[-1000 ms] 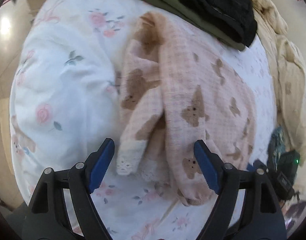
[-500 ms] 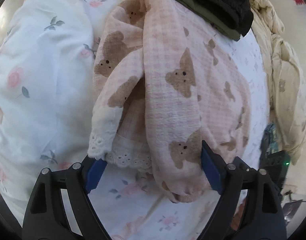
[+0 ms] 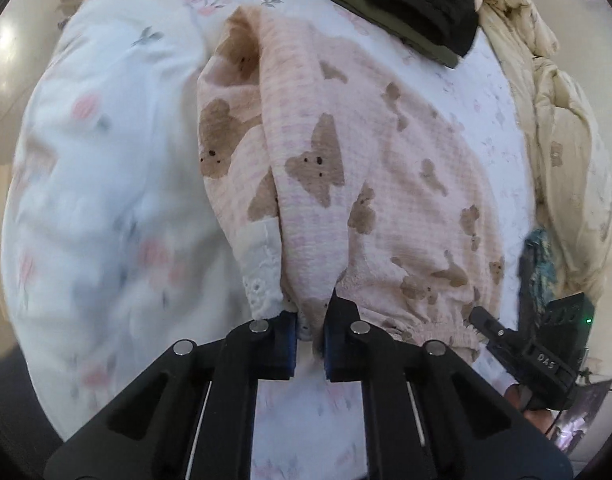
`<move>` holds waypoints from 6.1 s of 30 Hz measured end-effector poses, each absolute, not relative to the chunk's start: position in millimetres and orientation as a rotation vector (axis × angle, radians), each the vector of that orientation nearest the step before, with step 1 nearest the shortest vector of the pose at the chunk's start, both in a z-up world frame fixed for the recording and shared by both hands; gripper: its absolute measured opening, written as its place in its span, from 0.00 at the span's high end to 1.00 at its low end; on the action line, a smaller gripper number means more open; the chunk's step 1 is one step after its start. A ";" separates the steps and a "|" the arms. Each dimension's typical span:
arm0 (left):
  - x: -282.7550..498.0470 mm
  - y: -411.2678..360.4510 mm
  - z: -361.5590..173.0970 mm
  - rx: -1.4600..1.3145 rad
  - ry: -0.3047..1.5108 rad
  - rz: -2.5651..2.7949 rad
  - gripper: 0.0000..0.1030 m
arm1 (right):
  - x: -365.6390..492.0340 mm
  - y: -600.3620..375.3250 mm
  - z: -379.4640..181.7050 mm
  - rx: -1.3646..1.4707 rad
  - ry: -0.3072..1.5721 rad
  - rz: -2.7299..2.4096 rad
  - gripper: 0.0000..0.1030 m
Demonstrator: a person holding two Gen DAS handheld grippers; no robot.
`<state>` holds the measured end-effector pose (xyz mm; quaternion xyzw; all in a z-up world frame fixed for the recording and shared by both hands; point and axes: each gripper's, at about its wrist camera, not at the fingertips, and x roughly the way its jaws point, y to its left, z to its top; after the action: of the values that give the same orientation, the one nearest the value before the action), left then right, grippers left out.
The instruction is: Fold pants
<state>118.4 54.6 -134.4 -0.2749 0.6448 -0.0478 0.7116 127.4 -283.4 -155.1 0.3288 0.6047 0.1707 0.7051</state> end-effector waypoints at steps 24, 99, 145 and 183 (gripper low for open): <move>92.9 97.3 -124.2 -0.997 1.504 0.078 0.91 | 126.7 -275.8 -139.5 1.013 1.474 0.296 0.90; 146.3 51.0 -105.3 0.325 1.442 -0.172 0.32 | 202.5 -241.9 -115.3 0.114 1.263 0.471 0.40; 188.4 75.1 -96.3 0.181 1.355 -0.478 0.98 | 220.1 -279.6 -123.0 0.410 1.168 0.504 0.98; 112.3 108.3 -126.9 -0.442 1.287 0.014 1.00 | 183.9 -286.9 -145.0 0.468 1.296 0.335 0.99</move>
<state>112.3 108.3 -126.9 -0.2041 0.5951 0.0067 0.7773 183.9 -286.9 -145.0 0.2149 0.5950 0.1539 0.7590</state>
